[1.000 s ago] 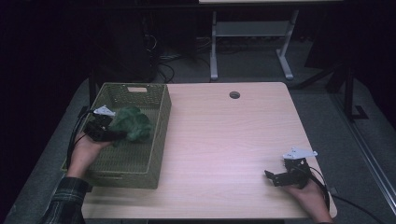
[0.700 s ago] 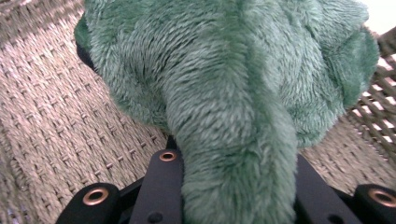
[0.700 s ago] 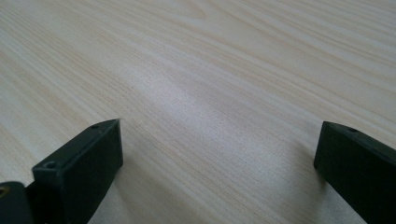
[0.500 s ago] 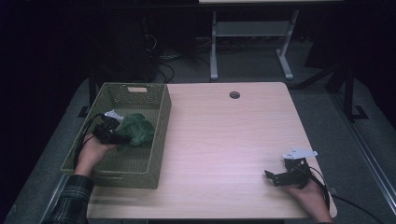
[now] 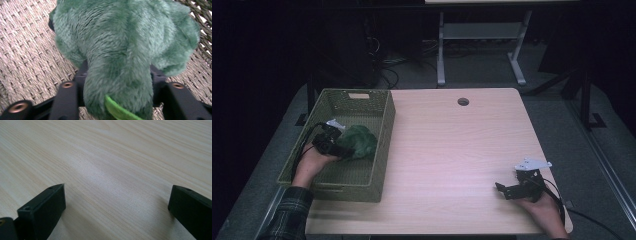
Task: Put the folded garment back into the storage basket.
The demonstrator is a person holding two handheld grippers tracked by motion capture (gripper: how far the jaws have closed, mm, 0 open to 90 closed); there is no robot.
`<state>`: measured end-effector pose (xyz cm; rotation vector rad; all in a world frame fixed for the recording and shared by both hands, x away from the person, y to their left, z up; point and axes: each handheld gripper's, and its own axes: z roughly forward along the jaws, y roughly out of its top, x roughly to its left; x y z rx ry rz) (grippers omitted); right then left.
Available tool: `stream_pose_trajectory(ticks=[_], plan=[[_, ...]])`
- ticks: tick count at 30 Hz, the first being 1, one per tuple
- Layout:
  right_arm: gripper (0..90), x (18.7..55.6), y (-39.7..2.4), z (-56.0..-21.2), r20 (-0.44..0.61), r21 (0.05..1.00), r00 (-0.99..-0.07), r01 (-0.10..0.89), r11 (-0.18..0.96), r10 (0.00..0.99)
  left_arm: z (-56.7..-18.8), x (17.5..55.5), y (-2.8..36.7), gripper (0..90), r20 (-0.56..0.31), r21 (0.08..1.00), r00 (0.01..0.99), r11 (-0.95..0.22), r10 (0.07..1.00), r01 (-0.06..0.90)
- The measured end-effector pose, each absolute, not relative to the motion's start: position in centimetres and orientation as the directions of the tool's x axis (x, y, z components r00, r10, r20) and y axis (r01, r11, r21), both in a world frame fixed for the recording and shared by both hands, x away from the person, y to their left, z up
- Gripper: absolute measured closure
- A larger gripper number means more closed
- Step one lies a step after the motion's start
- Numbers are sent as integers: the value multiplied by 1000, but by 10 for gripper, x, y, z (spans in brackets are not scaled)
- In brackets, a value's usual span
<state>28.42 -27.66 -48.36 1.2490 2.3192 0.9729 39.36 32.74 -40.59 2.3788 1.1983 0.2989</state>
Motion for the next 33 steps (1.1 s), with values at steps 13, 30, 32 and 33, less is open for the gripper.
stream_pose_trajectory(ticks=[13,30,32,33], plan=[[9,284,-276,-484,30,702,-559,602,381,828,-405,392,330,134,3,506,591,-511,806,695],[9,284,-276,-484,31,703,-559,602,380,829,-362,379,328,131,38,617,586,-480,810,624],[9,284,-276,-484,30,702,-559,602,381,829,-358,378,325,131,32,634,586,-470,810,615],[9,284,-276,-484,30,702,-559,602,381,828,-356,377,324,131,27,644,585,-462,811,610]])
